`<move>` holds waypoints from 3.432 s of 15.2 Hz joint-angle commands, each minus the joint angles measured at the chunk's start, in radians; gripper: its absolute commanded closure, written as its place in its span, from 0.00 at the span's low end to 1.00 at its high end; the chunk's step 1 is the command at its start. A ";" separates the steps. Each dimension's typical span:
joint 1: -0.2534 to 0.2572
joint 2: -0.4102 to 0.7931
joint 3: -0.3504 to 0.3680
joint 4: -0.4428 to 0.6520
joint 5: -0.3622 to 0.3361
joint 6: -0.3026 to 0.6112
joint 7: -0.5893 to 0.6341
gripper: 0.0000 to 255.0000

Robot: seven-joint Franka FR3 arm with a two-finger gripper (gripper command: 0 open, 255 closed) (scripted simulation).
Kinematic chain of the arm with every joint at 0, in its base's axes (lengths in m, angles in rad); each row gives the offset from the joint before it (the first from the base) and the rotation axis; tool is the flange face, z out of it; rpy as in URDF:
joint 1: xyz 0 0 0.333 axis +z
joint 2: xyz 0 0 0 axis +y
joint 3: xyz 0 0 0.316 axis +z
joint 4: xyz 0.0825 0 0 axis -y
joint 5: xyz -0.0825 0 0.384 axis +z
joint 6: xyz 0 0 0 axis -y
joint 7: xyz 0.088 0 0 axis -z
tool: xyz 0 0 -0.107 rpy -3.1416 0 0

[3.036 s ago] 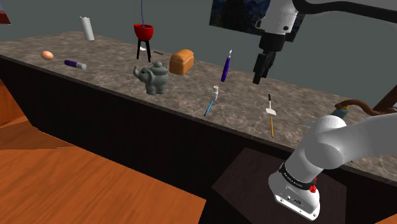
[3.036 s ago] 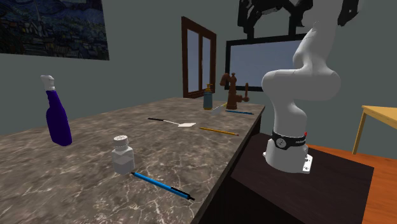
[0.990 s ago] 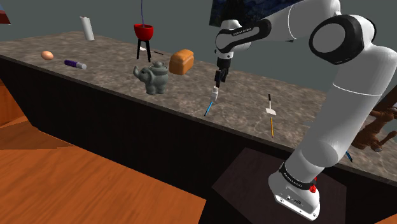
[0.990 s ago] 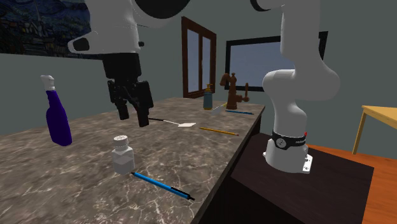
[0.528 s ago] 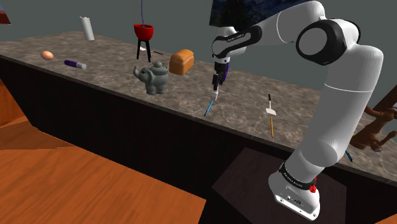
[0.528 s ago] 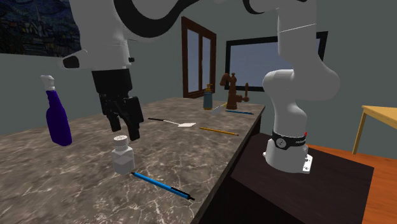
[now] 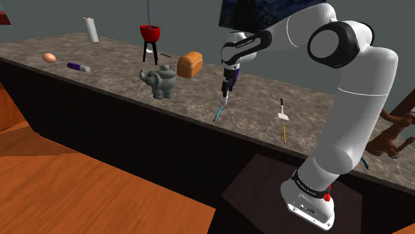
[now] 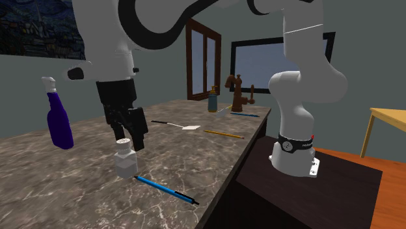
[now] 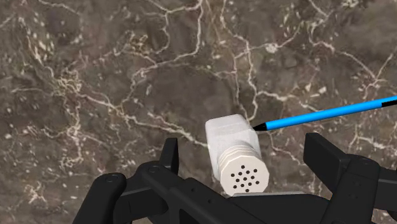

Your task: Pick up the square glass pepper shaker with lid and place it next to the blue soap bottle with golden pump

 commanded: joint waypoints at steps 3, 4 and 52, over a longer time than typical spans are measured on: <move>0.000 0.000 0.000 0.000 0.000 0.000 0.000 1.00; 0.000 0.000 0.000 0.000 0.000 0.000 0.000 1.00; 0.000 -0.076 -0.006 0.441 -0.012 -0.516 -0.008 1.00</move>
